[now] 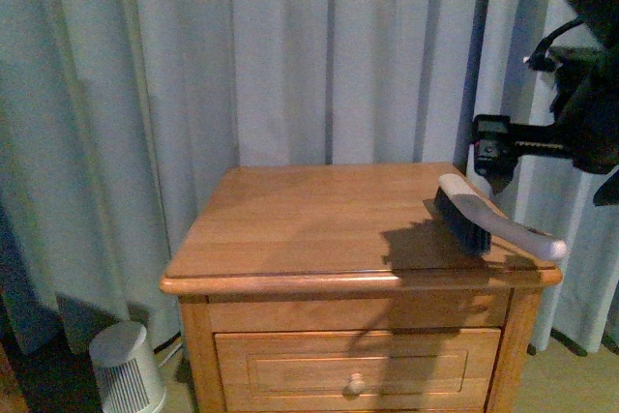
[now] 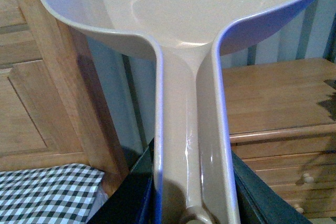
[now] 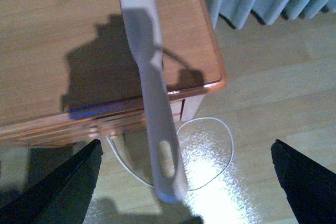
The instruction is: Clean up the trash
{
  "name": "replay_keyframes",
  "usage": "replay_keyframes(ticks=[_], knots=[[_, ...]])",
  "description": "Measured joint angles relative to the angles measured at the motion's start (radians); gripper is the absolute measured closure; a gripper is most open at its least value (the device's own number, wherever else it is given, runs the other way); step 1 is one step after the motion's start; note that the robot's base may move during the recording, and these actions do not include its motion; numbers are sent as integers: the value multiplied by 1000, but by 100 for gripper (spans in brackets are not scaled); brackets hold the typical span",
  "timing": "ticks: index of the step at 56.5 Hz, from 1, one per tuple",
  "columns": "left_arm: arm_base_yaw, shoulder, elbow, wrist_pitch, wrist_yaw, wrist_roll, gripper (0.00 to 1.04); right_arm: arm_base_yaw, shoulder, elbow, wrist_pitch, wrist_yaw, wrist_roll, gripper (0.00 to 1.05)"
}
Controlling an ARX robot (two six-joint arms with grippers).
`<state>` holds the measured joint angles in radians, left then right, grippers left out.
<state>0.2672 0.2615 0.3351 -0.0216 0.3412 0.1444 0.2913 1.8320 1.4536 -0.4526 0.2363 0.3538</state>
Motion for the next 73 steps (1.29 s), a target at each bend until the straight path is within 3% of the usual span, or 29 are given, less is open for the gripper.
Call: replay_keyframes(ticks=[18, 44, 73], knots=[[0, 0, 0, 0, 0, 0, 78, 6, 172, 127, -20, -26, 44, 7], [0, 0, 0, 0, 0, 0, 78, 6, 224, 108, 44, -47, 53, 8], [0, 0, 0, 0, 0, 0, 78, -3, 230, 59, 74, -49, 62, 84]])
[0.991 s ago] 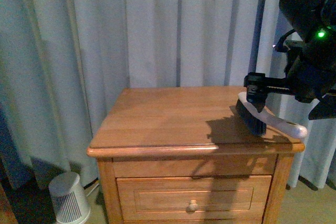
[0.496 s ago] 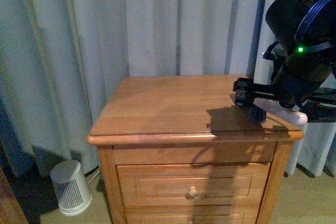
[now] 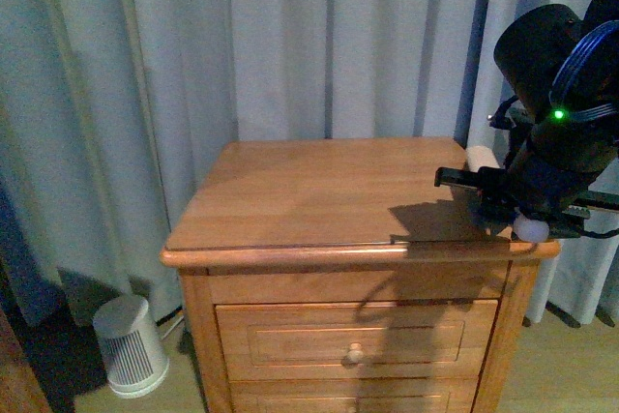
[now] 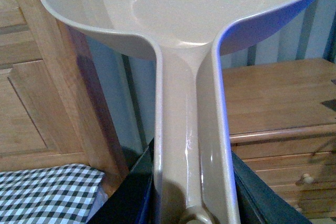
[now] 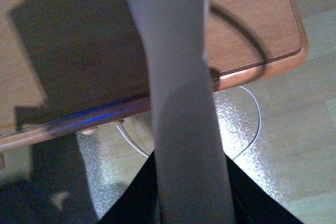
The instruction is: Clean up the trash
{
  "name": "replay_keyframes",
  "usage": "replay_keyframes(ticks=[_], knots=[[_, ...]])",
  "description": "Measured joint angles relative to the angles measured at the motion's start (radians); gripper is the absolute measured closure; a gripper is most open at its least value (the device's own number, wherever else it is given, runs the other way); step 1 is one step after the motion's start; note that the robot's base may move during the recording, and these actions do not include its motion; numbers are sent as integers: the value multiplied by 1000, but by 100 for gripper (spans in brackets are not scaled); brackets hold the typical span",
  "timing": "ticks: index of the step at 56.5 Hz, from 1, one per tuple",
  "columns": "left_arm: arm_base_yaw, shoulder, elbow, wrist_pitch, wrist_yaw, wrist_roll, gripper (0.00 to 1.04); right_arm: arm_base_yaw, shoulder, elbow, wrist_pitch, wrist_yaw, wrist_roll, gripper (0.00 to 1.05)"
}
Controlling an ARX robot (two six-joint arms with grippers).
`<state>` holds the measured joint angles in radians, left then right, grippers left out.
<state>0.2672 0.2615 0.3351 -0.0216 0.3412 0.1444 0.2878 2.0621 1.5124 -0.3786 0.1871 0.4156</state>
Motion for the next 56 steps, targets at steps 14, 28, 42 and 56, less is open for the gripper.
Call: replay_keyframes(ticks=[14, 28, 42, 56], knots=[[0, 0, 0, 0, 0, 0, 78, 1, -61, -72, 141, 95, -102, 86], [0, 0, 0, 0, 0, 0, 78, 33, -320, -290, 448, 204, -300, 86], [0, 0, 0, 0, 0, -1, 78, 103, -768, -692, 677, 204, -462, 86], [0, 0, 0, 0, 0, -1, 78, 109, -1199, -977, 597, 248, -487, 86]])
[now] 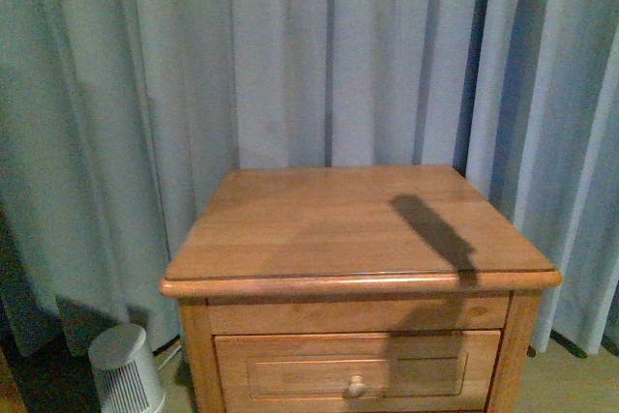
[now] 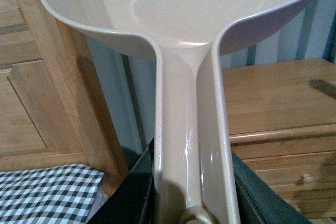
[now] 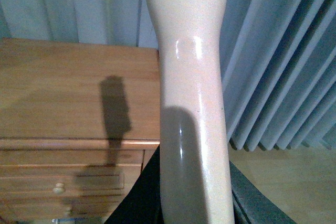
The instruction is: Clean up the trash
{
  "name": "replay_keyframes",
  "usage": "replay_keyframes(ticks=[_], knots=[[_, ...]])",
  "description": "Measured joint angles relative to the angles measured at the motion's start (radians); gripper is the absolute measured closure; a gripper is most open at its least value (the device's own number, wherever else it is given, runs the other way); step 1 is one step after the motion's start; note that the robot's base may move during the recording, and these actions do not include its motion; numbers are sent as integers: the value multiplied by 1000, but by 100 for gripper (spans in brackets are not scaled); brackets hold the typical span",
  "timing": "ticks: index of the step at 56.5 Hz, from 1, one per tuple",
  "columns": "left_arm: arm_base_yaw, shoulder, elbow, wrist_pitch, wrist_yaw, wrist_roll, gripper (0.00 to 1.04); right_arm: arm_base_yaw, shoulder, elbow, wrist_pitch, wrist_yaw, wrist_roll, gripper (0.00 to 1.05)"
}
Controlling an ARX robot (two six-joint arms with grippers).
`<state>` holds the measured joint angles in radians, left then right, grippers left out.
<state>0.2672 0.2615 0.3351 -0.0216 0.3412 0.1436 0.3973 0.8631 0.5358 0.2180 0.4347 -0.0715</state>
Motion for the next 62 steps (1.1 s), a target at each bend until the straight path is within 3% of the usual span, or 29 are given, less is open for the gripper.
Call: replay_keyframes(ticks=[20, 62], knots=[[0, 0, 0, 0, 0, 0, 78, 15, -361, -163, -137, 91, 74, 86], [0, -2, -1, 0, -2, -1, 78, 39, -366, -204, -158, 145, 124, 86]])
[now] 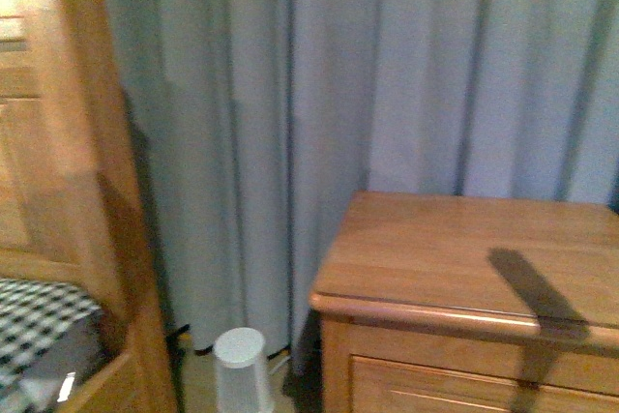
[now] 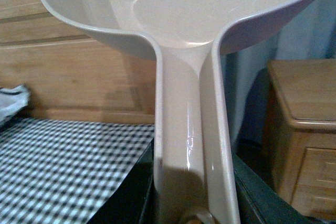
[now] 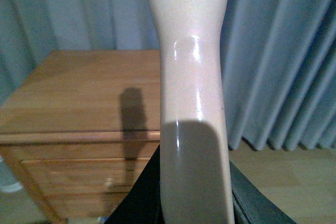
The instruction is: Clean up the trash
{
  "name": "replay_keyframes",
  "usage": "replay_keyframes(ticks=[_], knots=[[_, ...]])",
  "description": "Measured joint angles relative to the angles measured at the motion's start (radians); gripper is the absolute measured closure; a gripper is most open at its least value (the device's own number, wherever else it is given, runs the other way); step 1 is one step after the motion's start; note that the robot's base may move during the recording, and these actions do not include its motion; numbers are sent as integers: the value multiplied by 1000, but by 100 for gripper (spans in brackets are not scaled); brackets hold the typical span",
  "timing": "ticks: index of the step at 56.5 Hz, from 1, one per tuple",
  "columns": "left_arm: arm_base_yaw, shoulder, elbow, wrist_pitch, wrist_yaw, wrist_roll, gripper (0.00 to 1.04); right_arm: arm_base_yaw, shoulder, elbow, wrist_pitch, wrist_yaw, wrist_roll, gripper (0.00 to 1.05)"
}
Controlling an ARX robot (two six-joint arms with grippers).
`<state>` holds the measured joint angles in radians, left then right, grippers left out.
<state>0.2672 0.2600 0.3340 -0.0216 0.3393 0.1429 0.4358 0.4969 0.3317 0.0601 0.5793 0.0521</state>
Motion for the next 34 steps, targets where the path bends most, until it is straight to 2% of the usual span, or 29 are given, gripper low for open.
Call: replay_keyframes(ticks=[34], knots=[[1, -3, -2, 0, 3, -3, 78, 2, 2, 1, -1, 1, 0, 86]])
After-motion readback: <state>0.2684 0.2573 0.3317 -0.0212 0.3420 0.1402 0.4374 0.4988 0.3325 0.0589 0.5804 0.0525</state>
